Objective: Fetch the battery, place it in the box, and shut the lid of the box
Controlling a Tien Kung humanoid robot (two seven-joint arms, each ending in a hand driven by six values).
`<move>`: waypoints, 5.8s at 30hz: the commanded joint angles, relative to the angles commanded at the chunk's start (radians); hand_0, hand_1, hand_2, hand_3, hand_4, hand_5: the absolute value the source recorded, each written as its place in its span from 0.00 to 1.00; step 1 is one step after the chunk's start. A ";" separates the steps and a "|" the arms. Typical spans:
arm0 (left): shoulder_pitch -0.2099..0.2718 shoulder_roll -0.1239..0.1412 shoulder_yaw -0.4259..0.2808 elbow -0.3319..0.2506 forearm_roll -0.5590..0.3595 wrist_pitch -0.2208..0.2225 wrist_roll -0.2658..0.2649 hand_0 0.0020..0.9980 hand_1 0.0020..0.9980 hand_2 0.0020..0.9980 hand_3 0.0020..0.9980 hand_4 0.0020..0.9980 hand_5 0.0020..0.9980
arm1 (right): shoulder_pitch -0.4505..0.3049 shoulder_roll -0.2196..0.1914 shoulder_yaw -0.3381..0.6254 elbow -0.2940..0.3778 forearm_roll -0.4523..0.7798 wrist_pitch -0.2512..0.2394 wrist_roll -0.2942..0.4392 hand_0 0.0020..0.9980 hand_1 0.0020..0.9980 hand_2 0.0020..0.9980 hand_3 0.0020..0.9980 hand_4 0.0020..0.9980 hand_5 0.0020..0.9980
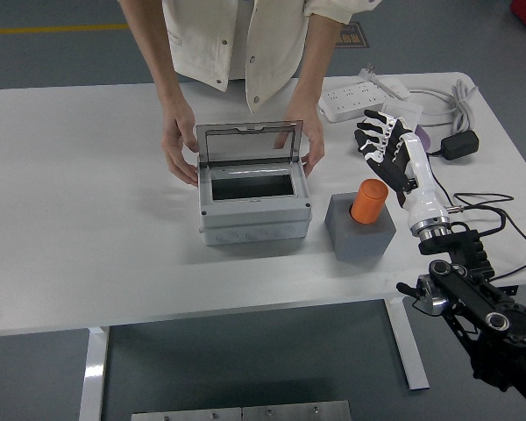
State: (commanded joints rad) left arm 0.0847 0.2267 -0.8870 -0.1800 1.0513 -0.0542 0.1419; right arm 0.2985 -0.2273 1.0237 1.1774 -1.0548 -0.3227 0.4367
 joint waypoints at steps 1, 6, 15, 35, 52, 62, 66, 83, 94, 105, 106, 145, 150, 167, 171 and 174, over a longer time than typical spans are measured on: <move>0.001 0.000 -0.003 0.000 0.003 0.000 0.000 0.66 0.74 0.63 0.56 0.75 0.33 | -0.001 0.000 -0.002 0.000 -0.001 0.000 0.000 0.59 0.63 0.70 0.78 0.80 0.47; 0.008 -0.001 -0.035 0.000 0.032 -0.002 0.005 0.66 0.74 0.63 0.56 0.75 0.33 | -0.015 -0.006 -0.017 -0.002 -0.001 0.001 -0.002 0.59 0.63 0.70 0.78 0.80 0.47; 0.024 -0.010 -0.094 0.000 0.086 -0.006 0.012 0.66 0.74 0.63 0.56 0.75 0.32 | -0.039 -0.018 -0.039 -0.009 0.002 0.004 -0.001 0.59 0.63 0.69 0.77 0.81 0.46; 0.019 -0.014 -0.085 0.000 0.084 -0.005 0.001 0.66 0.74 0.63 0.56 0.76 0.31 | -0.063 -0.027 -0.068 -0.032 -0.013 -0.010 -0.004 0.58 0.63 0.68 0.77 0.83 0.44; 0.008 -0.013 -0.059 0.000 0.062 -0.001 -0.005 0.66 0.74 0.62 0.56 0.76 0.29 | -0.057 -0.027 -0.105 -0.059 -0.008 -0.035 -0.008 0.61 0.55 0.55 0.59 0.51 0.07; 0.008 -0.016 -0.062 0.000 0.068 0.000 -0.005 0.66 0.74 0.62 0.56 0.77 0.29 | -0.051 -0.031 -0.116 -0.036 0.047 -0.031 0.009 0.63 0.55 0.54 0.58 0.51 0.01; 0.007 -0.014 -0.053 0.000 0.060 0.002 -0.008 0.66 0.74 0.62 0.56 0.77 0.28 | -0.049 -0.030 -0.121 -0.036 0.059 -0.032 0.010 0.62 0.55 0.55 0.58 0.53 0.02; 0.003 -0.009 -0.042 0.000 0.046 0.005 -0.017 0.65 0.75 0.62 0.56 0.77 0.28 | -0.045 -0.028 -0.142 -0.041 0.081 -0.040 0.004 0.62 0.55 0.54 0.59 0.53 0.04; 0.002 -0.006 -0.043 0.000 0.039 0.013 -0.027 0.65 0.75 0.62 0.56 0.76 0.27 | -0.044 -0.029 -0.146 -0.037 0.072 -0.050 -0.015 0.44 0.44 0.44 0.46 0.00 0.00; 0.002 -0.008 -0.058 0.000 0.054 0.015 -0.026 0.65 0.75 0.62 0.56 0.76 0.27 | -0.035 -0.030 -0.151 -0.043 0.062 -0.054 -0.029 0.21 0.23 0.25 0.23 0.00 0.00; 0.002 -0.008 -0.058 0.000 0.055 0.015 -0.025 0.65 0.75 0.62 0.56 0.76 0.27 | -0.033 -0.030 -0.151 -0.044 0.060 -0.054 -0.030 0.21 0.23 0.25 0.23 0.00 0.00; 0.011 -0.001 -0.085 0.000 0.081 0.012 -0.007 0.65 0.75 0.63 0.57 0.74 0.31 | 0.260 -0.022 -0.197 0.030 -0.581 0.031 -0.348 0.13 0.19 0.21 0.26 0.00 0.00; 0.007 0.002 -0.085 0.000 0.081 0.011 -0.006 0.65 0.75 0.63 0.57 0.74 0.32 | 0.317 0.015 -0.259 -0.007 -0.677 0.051 -0.376 0.13 0.19 0.21 0.26 0.00 0.00; 0.004 0.009 -0.095 0.000 0.094 0.005 0.005 0.65 0.75 0.63 0.57 0.73 0.33 | 0.486 0.124 -0.418 -0.194 -0.811 0.113 -0.479 0.07 0.22 0.25 0.26 0.00 0.00; 0.001 0.011 -0.090 0.000 0.090 0.005 0.004 0.65 0.75 0.63 0.57 0.74 0.33 | 0.510 0.144 -0.448 -0.244 -0.820 0.117 -0.494 0.07 0.22 0.25 0.26 0.00 0.00; 0.000 0.012 -0.086 0.000 0.087 0.004 0.005 0.65 0.75 0.63 0.57 0.74 0.33 | 0.515 0.153 -0.465 -0.265 -0.815 0.114 -0.497 0.12 0.20 0.21 0.26 0.00 0.00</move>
State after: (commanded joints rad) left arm 0.0844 0.2384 -0.9729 -0.1800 1.1385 -0.0498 0.1465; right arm 0.8132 -0.0742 0.5590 0.9119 -1.8702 -0.2089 -0.0603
